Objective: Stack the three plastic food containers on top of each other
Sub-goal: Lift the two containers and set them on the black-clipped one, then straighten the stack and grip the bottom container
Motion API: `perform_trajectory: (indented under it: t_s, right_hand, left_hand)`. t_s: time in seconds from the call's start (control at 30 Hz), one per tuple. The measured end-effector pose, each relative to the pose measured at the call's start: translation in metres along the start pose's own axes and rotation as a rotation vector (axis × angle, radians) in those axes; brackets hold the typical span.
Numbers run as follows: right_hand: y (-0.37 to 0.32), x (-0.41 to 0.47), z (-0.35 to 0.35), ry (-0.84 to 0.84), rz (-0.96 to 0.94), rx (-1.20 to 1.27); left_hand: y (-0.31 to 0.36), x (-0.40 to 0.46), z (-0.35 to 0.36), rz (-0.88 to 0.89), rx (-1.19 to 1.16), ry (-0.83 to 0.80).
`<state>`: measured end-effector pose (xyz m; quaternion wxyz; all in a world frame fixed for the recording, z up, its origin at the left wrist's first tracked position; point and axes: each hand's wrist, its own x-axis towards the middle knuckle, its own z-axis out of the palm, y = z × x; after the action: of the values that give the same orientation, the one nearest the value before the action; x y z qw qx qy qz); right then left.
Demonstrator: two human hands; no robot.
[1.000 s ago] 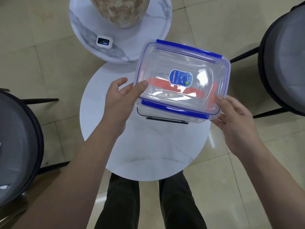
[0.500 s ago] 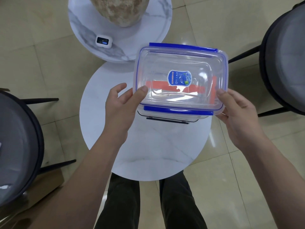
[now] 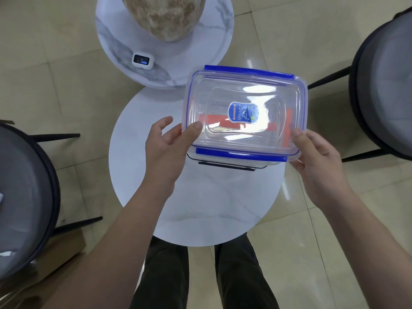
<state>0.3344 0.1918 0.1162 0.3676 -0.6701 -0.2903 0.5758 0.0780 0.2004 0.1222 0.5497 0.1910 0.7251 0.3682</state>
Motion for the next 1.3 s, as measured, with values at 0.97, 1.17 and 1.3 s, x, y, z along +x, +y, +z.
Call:
perform_trajectory:
  t_s: [0.97,1.17,1.3]
  right_hand:
    - [0.014,-0.003,-0.003,0.052,-0.019,0.043]
    - [0.040,-0.010,-0.012,0.252,0.047,0.085]
    - [0.063,-0.017,-0.016,0.339,0.138,0.055]
  left_hand:
    - [-0.015,0.003,-0.009,0.061,0.002,-0.021]
    - [-0.045,0.008,-0.028,-0.018,-0.048,0.132]
    - [-0.070,0.008,-0.041,-0.067,0.008,0.163]
